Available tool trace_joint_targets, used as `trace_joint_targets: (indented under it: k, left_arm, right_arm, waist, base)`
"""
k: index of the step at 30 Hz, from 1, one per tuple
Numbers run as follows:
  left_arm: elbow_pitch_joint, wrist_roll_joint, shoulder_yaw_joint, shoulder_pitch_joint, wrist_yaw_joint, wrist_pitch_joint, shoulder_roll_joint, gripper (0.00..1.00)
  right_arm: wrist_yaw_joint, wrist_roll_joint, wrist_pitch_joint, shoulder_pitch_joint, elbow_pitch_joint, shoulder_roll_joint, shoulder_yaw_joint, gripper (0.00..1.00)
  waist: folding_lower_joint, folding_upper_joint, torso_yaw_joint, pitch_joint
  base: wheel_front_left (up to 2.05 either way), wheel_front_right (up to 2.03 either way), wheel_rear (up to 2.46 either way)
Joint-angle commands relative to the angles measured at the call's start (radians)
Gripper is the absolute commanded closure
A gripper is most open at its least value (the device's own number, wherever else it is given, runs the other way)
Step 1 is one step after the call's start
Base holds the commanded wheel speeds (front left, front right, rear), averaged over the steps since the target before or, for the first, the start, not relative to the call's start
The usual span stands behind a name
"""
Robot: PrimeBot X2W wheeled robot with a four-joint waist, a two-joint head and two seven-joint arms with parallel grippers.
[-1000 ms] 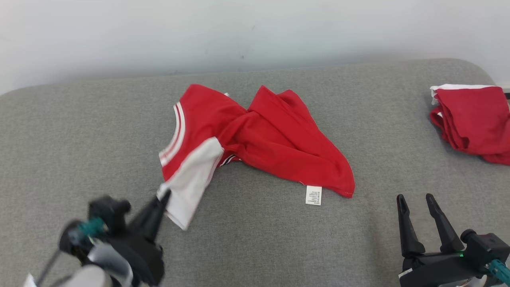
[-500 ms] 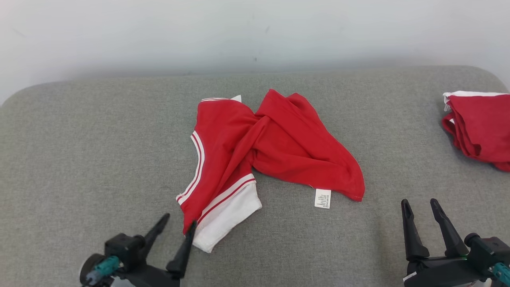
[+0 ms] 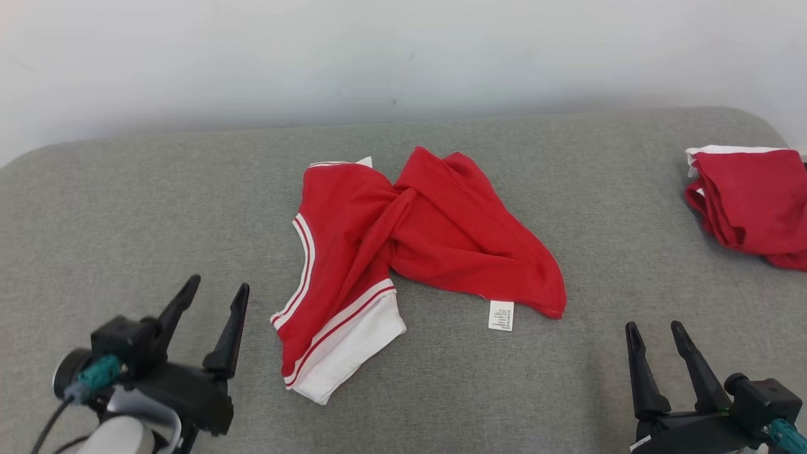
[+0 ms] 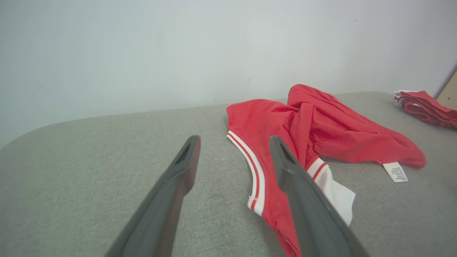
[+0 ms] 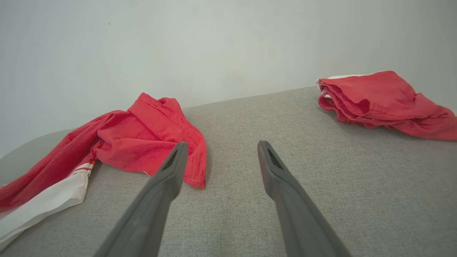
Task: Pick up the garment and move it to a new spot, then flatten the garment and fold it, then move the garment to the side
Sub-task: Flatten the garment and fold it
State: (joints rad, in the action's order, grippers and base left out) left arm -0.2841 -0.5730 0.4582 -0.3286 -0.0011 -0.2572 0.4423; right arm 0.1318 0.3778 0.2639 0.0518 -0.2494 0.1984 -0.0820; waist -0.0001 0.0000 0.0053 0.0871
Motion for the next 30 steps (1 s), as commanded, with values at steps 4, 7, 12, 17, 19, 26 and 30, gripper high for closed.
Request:
trace_joint_targets:
  k: [4, 7, 12, 17, 19, 26, 30]
  left_arm:
    - [-0.01, 0.004, 0.002, -0.085, -0.021, 0.049, 0.026, 0.0]
    - [-0.025, -0.025, -0.006, -0.142, -0.046, 0.102, 0.035, 0.0]
    - [-0.073, -0.082, 0.006, -0.224, -0.092, 0.208, 0.049, 0.0]
    - [-0.115, -0.12, 0.059, -0.264, -0.117, 0.327, 0.068, 0.0]
    - [-0.125, -0.143, 0.078, -0.265, -0.121, 0.371, 0.077, 0.0]
    - [-0.151, -0.202, 0.139, -0.245, -0.129, 0.496, 0.104, 0.0]
    - [-0.169, -0.234, 0.162, -0.232, -0.128, 0.561, 0.094, 0.0]
  right_arm:
    - [-0.003, 0.009, 0.0, 0.01, -0.008, 0.004, -0.001, 0.0]
    - [-0.003, 0.013, 0.0, 0.018, -0.013, 0.004, -0.007, 0.0]
    - [-0.003, 0.02, 0.0, 0.034, -0.021, -0.005, -0.011, 0.0]
    - [-0.003, 0.022, 0.0, 0.044, -0.029, -0.014, -0.01, 0.0]
    - [-0.003, 0.023, 0.0, 0.044, -0.032, -0.015, -0.008, 0.0]
    - [-0.003, 0.021, 0.0, 0.047, -0.033, -0.014, -0.004, 0.0]
    - [-0.003, 0.021, 0.0, 0.053, -0.033, -0.011, -0.003, 0.0]
  waist:
    - [0.0001, 0.0, -0.023, 0.011]
    - [0.0001, 0.0, -0.038, 0.021]
    - [0.0001, 0.0, -0.069, 0.041]
    - [0.0001, 0.0, -0.1, 0.057]
    - [0.0001, 0.0, -0.108, 0.061]
    - [0.0001, 0.0, -0.122, 0.071]
    - [0.0001, 0.0, -0.125, 0.078]
  base:
    - [0.0, 0.0, 0.0]
    - [0.0, 0.0, 0.0]
    - [0.0, 0.0, 0.0]
    - [0.0, 0.0, 0.0]
    - [0.0, 0.0, 0.0]
    - [0.0, 0.0, 0.0]
    - [0.0, 0.0, 0.0]
